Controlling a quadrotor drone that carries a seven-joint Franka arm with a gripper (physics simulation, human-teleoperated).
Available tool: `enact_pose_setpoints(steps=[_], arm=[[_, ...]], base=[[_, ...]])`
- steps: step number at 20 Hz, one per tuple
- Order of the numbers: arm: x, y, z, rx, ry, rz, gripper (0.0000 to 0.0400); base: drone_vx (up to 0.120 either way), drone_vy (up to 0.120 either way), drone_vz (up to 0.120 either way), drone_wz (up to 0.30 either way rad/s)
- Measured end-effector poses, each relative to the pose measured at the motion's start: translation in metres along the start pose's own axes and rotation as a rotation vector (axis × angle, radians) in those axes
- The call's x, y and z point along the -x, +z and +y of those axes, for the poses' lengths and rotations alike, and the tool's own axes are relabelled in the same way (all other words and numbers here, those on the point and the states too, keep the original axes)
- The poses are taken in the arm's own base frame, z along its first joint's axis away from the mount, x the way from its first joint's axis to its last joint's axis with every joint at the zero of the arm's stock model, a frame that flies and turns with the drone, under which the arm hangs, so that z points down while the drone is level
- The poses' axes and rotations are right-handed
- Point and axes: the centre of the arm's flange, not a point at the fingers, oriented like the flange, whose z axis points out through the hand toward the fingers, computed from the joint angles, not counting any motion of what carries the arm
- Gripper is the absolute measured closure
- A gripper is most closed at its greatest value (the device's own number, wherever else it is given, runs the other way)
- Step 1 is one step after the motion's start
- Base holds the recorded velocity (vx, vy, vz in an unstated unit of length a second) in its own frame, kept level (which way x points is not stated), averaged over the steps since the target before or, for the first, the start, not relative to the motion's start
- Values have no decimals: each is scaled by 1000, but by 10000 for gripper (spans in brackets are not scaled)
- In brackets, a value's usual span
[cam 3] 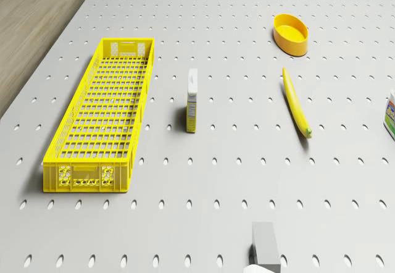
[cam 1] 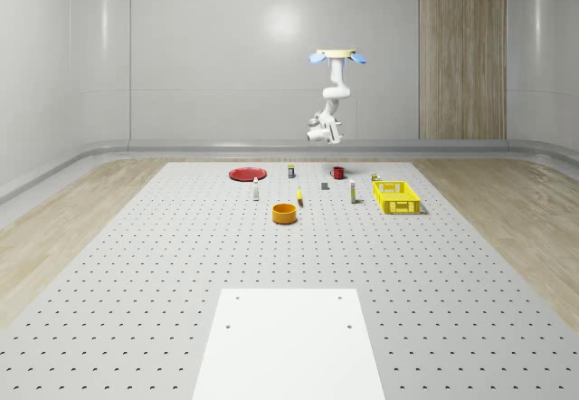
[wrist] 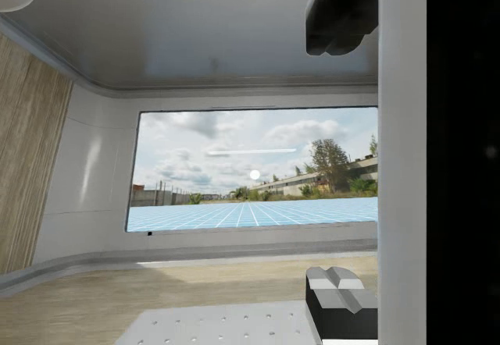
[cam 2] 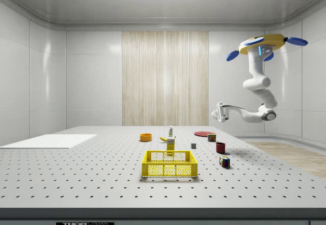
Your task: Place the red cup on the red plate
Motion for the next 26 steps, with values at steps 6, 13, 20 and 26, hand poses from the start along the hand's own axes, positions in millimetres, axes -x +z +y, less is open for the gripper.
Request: enact_pose_setpoints(steps=[6,13,20,26], arm=[[56,39,-55,644,-20,640,0],[70,80,-68,975,-35,977,0],[72,94,-69,1071,-41,1078,0],[73,98,-69,1096,-43,1105,0]], base=[[0,0,-120,0],[0,0,-120,0],[0,0,-120,0],[0,0,-120,0]])
